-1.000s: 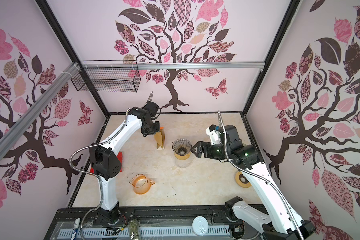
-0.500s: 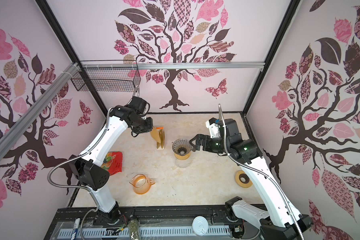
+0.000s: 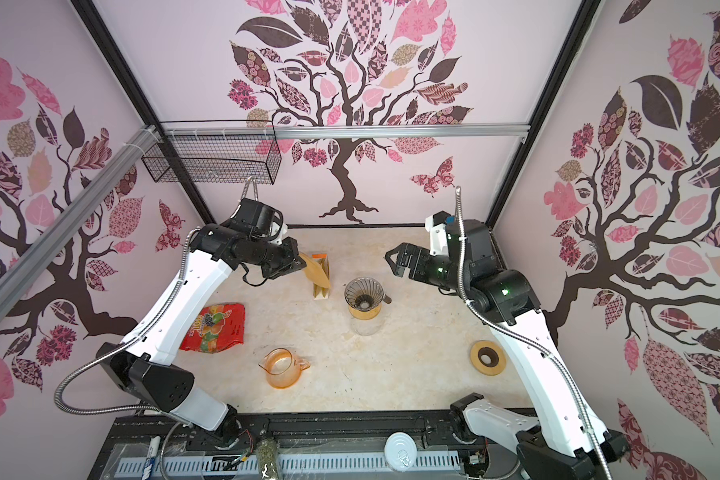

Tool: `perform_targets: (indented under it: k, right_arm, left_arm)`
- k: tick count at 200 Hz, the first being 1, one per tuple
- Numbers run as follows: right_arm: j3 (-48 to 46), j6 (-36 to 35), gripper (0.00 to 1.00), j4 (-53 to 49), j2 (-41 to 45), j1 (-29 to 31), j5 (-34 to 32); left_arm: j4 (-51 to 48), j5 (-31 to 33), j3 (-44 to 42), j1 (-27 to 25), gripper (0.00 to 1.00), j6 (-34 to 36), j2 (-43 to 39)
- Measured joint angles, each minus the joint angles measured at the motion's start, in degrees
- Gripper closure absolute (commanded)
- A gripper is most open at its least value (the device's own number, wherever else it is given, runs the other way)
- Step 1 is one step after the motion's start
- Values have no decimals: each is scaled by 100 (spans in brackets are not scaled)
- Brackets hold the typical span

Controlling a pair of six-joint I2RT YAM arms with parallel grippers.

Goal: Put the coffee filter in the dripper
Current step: 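Carry the filter over the dripper with the left gripper while the right approaches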

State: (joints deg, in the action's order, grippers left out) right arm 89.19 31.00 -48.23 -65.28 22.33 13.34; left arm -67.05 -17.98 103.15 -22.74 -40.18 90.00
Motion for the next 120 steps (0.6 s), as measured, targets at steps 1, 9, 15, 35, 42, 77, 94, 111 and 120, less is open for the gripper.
perform_targets:
  k: [1,9,15,35,42,77,94,111,120]
  right_arm:
    - [11,0,0,4,-7,0,-11]
    - [96,-20,0,81,-46,0,-129]
    - [116,-44,0,142,-48,0,-192]
    - [66,-149,0,439,2,0,-411]
    - [59,-151,0,503,9,0,-511]
    - [173,24,0,562,-79,0,-732]
    - [358,50,0,568,-269,0,-549]
    - [278,50,0,603,-337,0,-341]
    - [166,48,0,590,-337,0,-280]
  left_arm:
    - [11,2,0,-9,100,-20,-11]
    - [61,-9,2,-79,100,-94,-61]
    - [101,-11,2,-153,100,-157,-87]
    - [146,-50,13,-428,100,-271,-96]
    - [151,-72,13,-518,100,-315,-87]
    - [184,-157,20,-754,100,-433,-24]
    - [186,-166,24,-809,100,-459,42]
    - [179,-173,83,-855,100,-461,146]
    - [164,-162,162,-892,100,-446,234]
